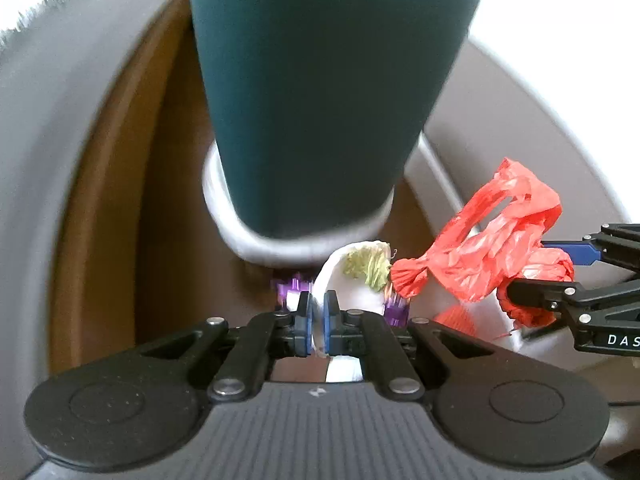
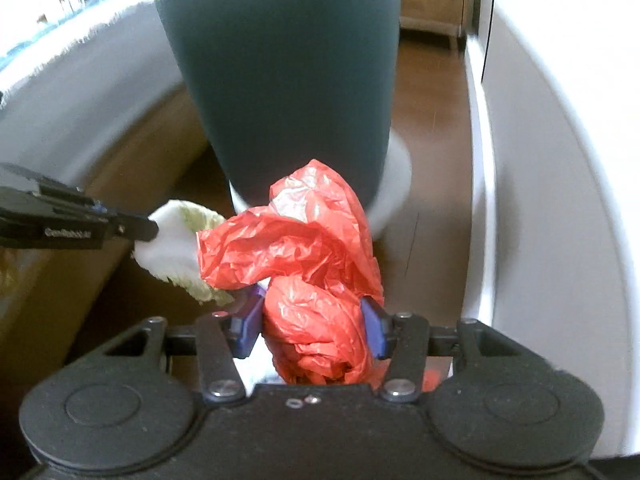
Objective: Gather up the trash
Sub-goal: 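Carry both plastic bags up over the wastebasket, then open both tools to drop the plastic bags into the wastebasket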
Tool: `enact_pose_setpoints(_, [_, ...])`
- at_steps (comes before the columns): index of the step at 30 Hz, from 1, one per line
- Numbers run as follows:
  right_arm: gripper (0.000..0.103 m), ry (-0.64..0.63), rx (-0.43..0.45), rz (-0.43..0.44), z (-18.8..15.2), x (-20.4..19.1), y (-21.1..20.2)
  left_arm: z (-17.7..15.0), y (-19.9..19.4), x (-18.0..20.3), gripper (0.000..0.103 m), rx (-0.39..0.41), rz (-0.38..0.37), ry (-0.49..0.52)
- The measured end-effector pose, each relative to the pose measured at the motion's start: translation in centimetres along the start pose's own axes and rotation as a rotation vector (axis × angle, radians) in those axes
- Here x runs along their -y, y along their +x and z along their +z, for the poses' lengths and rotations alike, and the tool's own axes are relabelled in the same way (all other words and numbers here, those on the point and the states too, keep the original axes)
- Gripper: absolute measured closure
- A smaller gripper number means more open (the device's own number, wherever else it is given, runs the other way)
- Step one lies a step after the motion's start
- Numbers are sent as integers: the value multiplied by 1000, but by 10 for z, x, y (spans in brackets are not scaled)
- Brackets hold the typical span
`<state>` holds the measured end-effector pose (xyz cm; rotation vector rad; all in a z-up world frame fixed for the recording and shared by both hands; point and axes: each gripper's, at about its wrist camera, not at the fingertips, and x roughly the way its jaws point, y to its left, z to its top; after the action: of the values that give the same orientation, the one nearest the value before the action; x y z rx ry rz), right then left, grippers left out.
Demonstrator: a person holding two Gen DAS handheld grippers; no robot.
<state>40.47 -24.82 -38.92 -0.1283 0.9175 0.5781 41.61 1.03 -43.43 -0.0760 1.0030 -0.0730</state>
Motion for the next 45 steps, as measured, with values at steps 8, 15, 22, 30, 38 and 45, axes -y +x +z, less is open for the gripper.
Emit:
enact_pose_setpoints(8, [52,-47,215,-50,61,-18,-77,52,-90,-3,99,167,-19,-33])
enact_pose_setpoints(15, [53,-71,287,-95,112,-20,-103,103,-147,12,99,308,2,7])
enact_pose_setpoints(22, [53,-95,264,-125,170,-24,-72,157,-151,16,99,389,60,24])
enact_pose_setpoints(30, [52,-42,210,-108,200,-12,-20,179,-106,11,99,327,147,9])
enact_pose_setpoints(38, [51,-153,119,-184,188,-20,23,176,-47,8,99,208,172,16])
enact_pose_setpoints(45, [47,-221,77,-211,178,-30,36,165,-13,12,99,123,162,12])
